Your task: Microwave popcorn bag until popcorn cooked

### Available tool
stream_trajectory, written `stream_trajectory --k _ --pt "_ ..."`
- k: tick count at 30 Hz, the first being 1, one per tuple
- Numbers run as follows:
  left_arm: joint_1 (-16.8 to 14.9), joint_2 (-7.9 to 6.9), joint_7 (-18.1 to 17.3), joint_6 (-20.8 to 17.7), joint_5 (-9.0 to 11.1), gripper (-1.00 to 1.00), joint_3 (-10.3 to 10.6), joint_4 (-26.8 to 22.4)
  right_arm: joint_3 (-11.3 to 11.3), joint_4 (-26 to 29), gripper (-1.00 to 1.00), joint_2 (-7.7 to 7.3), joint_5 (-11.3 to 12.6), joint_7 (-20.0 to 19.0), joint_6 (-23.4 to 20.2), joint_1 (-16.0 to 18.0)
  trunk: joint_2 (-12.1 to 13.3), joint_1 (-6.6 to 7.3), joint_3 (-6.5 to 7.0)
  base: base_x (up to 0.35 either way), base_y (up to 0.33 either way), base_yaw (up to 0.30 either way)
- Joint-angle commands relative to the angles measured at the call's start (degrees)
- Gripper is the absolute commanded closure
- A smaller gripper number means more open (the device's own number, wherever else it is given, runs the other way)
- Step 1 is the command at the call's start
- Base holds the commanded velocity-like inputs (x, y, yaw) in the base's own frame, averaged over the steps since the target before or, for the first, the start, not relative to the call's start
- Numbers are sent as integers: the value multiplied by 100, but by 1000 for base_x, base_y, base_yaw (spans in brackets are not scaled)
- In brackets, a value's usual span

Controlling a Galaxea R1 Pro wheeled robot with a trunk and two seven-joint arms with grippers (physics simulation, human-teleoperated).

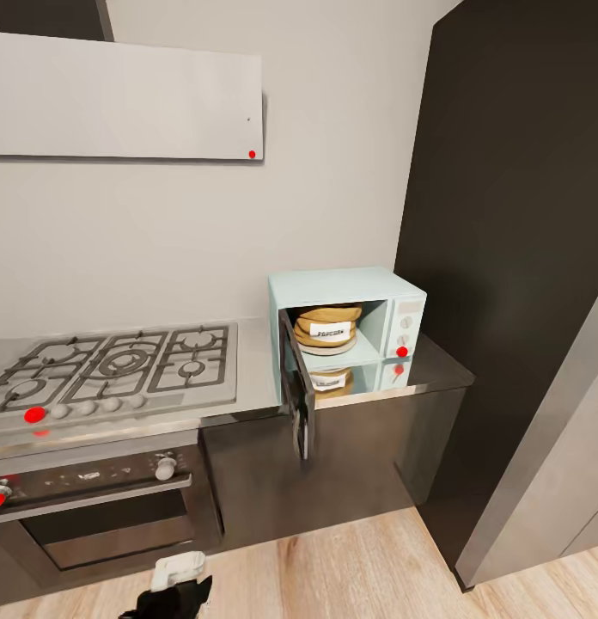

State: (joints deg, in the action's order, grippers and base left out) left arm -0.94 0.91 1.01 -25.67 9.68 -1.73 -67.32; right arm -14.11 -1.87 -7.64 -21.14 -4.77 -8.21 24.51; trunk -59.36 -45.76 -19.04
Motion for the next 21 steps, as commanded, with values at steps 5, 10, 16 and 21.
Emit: stream_trajectory --k 5,10,16,21 --pt "-1246 29 -21 -558 68 -100 -6 -503 -49 -7 -100 -2 -66 -9 18 -86 -5 0 -7 0 0 0" --pt "-2306 32 -79 -1059 75 -100 -1 -688 -48 -7 -100 -7 -73 -7 13 -103 -5 0 -7 0 0 0" --pt "-2924 31 -850 -1843 117 -100 19 -1394 -48 3 -100 -35 -89 -7 25 -105 -5 0 -7 0 0 0" --pt "-3319 32 -1806 -1945 81 -100 23 -1458 -48 2 -100 -25 -85 -7 52 -105 -5 0 -7 0 0 0"
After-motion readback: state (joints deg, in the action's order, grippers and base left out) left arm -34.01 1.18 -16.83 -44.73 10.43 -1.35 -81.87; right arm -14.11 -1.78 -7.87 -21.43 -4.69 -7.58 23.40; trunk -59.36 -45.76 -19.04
